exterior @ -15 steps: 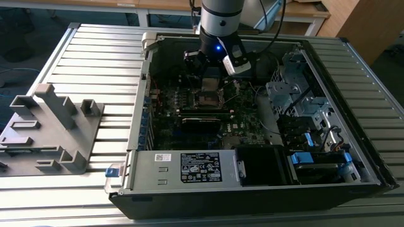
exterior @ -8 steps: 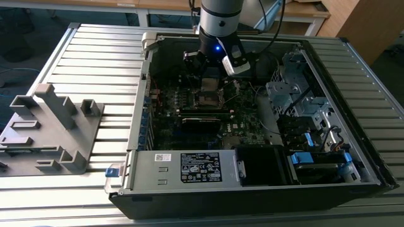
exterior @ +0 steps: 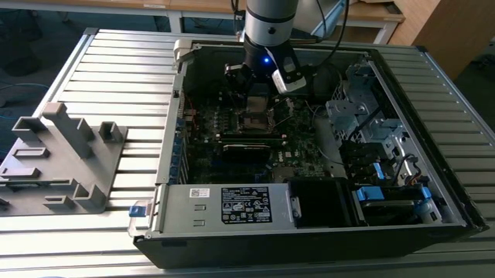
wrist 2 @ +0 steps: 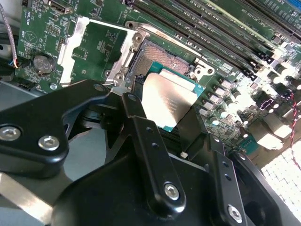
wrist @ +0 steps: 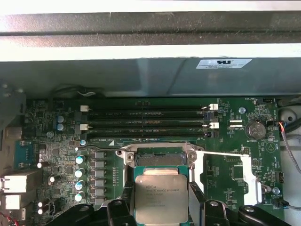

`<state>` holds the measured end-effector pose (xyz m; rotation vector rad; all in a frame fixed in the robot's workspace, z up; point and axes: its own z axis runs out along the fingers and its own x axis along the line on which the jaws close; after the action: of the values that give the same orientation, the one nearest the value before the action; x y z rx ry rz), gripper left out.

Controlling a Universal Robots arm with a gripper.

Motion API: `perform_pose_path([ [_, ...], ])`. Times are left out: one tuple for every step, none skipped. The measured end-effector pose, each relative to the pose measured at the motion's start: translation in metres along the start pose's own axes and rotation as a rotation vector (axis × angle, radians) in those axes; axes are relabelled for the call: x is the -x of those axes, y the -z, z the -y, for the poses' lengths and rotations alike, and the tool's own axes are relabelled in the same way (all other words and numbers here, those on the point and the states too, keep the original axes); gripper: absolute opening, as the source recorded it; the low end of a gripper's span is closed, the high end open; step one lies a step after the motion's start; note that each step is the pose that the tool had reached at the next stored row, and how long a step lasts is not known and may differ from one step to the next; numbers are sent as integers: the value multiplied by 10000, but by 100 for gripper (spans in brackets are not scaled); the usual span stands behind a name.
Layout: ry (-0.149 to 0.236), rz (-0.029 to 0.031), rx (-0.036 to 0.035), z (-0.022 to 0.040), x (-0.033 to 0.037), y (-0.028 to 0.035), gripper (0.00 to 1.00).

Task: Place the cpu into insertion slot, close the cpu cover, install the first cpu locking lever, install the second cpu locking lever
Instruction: 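Place the cpu into insertion slot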

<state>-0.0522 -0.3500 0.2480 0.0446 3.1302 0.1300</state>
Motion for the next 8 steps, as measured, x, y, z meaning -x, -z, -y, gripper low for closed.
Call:
perform_pose_path([
  [0,0,-1,0,0,0,54],
  [0,-1,-1,0,0,0,54],
  [0,0,0,0,0,-1,54],
  [0,0,1,0,0,-1,54],
  [0,0,0,0,0,-2,54],
  [0,3,4,0,0,-8,54],
  [0,2,4,1,0,-16,54],
  [0,1,1,2,0,-24,54],
])
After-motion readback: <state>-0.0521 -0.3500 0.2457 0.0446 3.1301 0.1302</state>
